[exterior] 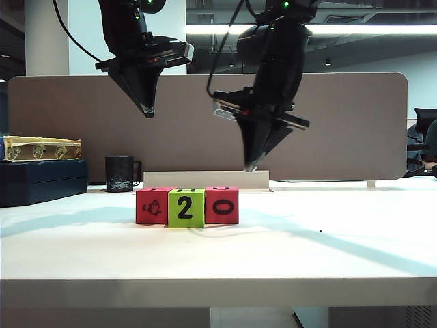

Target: Select the appropriate blocks from the scattered letter blocks on the table and arrange them in a row to spell out "THU".

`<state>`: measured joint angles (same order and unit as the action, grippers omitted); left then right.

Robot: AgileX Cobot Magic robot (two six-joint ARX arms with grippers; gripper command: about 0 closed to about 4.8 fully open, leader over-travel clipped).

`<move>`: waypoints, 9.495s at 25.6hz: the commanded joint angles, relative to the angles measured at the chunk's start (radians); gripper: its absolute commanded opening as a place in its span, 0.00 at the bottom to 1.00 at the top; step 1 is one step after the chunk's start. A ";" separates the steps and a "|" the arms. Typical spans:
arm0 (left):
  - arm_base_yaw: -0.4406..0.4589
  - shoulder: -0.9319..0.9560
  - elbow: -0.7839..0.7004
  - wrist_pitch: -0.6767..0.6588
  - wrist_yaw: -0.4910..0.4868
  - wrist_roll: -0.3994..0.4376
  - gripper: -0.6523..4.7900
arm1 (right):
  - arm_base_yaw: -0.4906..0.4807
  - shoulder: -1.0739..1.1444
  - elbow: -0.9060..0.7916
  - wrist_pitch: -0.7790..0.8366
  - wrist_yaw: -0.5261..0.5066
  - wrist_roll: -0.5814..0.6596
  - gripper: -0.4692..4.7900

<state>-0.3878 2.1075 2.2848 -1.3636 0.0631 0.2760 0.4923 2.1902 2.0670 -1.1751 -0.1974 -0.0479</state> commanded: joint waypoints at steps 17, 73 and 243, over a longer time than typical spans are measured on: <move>0.037 -0.388 0.011 -0.025 0.243 -0.023 0.11 | 0.196 0.014 -0.019 0.154 -0.021 0.033 0.09; 0.082 -0.430 -0.023 -0.068 0.098 -0.014 0.11 | 0.168 -0.111 0.045 -0.038 0.222 0.021 0.09; 0.368 -2.105 -2.279 1.178 -0.060 -0.257 0.11 | -0.529 -2.192 -2.066 1.154 0.144 0.118 0.09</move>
<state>-0.0208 0.0017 0.0051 -0.1749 0.0036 0.0219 -0.0376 0.0105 0.0071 -0.0174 -0.0391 0.0917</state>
